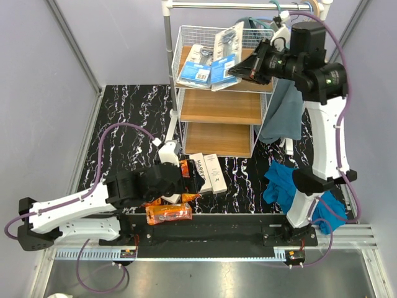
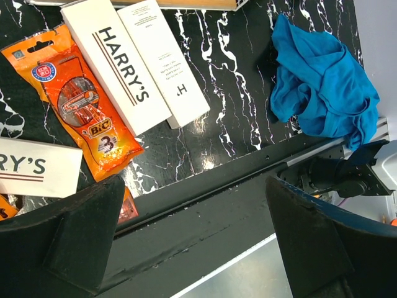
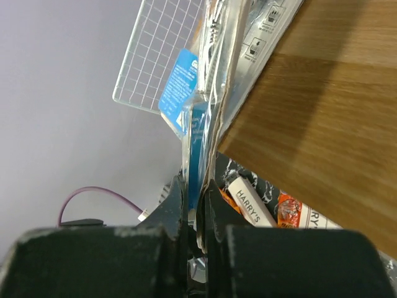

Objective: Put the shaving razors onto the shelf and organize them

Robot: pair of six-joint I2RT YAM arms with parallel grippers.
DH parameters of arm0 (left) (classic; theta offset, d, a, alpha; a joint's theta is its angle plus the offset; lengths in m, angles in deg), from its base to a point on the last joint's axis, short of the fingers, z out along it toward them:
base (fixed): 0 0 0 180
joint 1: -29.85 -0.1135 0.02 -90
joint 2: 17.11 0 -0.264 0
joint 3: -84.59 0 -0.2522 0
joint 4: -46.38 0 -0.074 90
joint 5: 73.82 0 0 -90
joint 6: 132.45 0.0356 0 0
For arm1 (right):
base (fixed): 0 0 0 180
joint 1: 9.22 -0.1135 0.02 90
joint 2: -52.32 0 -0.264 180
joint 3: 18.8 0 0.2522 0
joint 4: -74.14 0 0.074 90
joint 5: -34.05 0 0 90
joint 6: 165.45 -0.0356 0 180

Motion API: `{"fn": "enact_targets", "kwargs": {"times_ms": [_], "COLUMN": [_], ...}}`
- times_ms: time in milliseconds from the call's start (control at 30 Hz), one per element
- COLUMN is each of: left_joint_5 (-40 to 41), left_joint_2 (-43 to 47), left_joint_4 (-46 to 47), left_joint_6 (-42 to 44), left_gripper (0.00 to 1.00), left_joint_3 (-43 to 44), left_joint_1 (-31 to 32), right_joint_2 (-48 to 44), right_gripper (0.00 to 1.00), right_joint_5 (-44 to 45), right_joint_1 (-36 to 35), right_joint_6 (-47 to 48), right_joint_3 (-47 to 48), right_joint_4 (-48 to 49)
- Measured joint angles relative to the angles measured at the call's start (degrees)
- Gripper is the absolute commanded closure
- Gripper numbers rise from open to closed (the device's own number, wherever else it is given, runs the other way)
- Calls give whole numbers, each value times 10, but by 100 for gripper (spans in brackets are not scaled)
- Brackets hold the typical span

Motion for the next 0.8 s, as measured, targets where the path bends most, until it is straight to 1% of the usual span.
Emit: {"fn": "enact_targets", "kwargs": {"times_ms": [133, 267, 333, 433, 633, 667, 767, 800], "left_joint_5": [0, -1, -3, -5, -6, -6, -7, -7], "left_joint_2": [8, 10, 10, 11, 18, 20, 21, 21], "left_joint_4": [0, 1, 2, 3, 6, 9, 17, 20], "left_joint_6": [-2, -4, -6, -7, -15, -17, -18, -19], "left_gripper": [1, 1, 1, 1, 1, 1, 1, 1], "left_joint_3": [-4, -10, -16, -22, -24, -26, -28, -28], "left_joint_1": [0, 2, 2, 2, 3, 4, 8, 9], "right_joint_2": [-37, -75, -78, -73, -31, -25, -19, -19], "right_gripper": [100, 100, 100, 100, 91, 84, 73, 66], "right_joint_5": [33, 52, 55, 49, 23, 17, 11, 15], "right_joint_1": [2, 2, 2, 2, 2, 2, 2, 2], "right_joint_6": [7, 11, 10, 8, 7, 6, 1, 2], "right_joint_3": [-16, -74, -93, -92, -40, -36, -35, -35], "right_joint_4": [-9, -16, -15, -11, -26, -25, -23, -24]}}
